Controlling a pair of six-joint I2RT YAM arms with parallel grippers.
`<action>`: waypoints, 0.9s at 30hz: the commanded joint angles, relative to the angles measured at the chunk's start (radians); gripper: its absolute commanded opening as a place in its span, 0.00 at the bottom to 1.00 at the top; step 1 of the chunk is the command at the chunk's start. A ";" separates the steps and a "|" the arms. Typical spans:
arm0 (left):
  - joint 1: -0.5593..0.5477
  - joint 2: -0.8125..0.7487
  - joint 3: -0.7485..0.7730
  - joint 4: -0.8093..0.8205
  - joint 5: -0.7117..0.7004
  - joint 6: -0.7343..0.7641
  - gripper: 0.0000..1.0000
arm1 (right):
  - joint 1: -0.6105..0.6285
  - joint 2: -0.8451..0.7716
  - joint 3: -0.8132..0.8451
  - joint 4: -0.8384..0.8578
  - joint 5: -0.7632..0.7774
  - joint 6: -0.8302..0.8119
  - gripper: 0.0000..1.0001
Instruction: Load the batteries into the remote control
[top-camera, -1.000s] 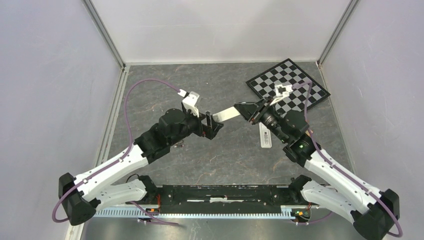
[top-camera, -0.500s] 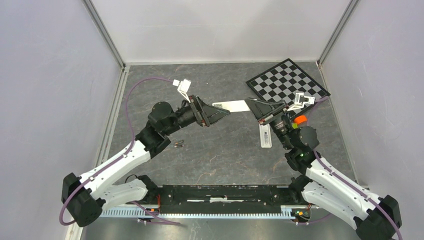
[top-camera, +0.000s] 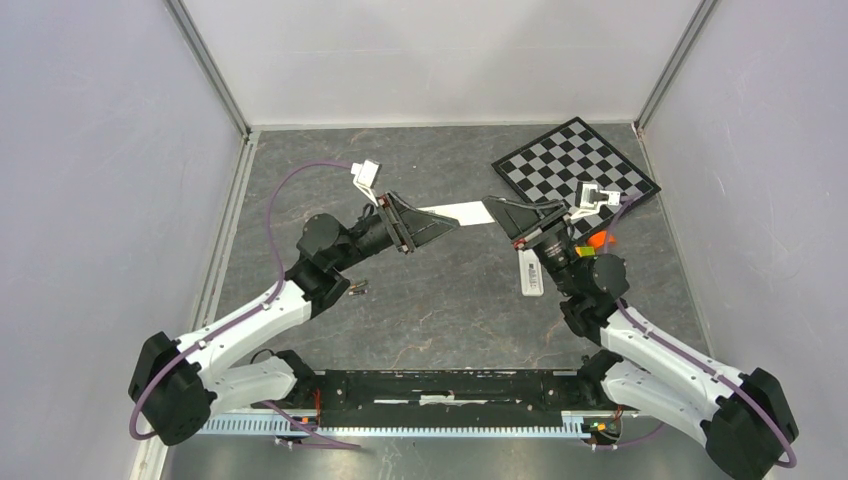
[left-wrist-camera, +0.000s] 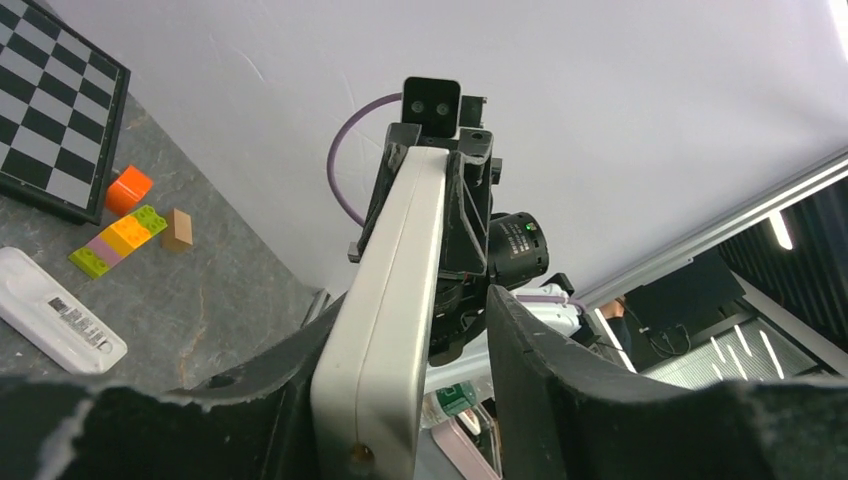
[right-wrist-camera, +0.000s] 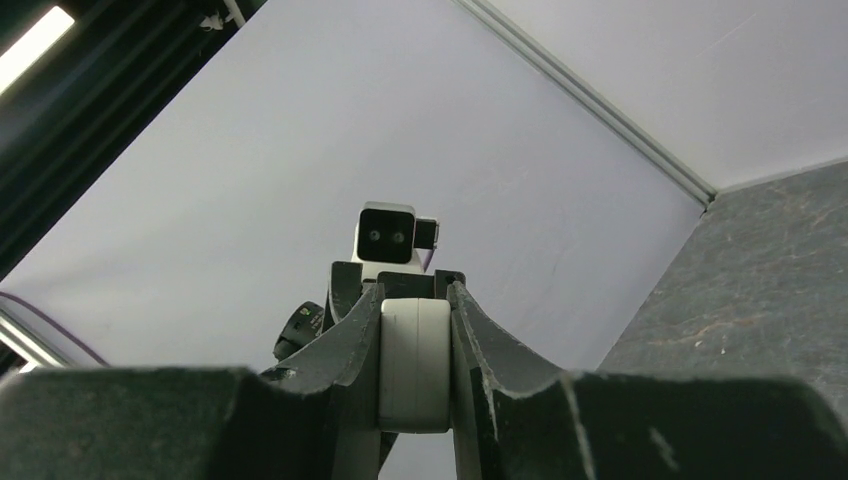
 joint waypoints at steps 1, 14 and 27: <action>0.019 -0.010 -0.016 0.133 0.006 -0.062 0.53 | 0.001 0.012 -0.019 0.067 -0.045 0.034 0.08; 0.079 0.030 -0.007 0.144 0.113 -0.072 0.02 | -0.051 0.035 0.071 -0.232 -0.178 -0.053 0.27; 0.295 0.068 -0.002 0.123 0.494 -0.127 0.02 | -0.103 0.115 0.286 -0.589 -0.496 -0.384 0.80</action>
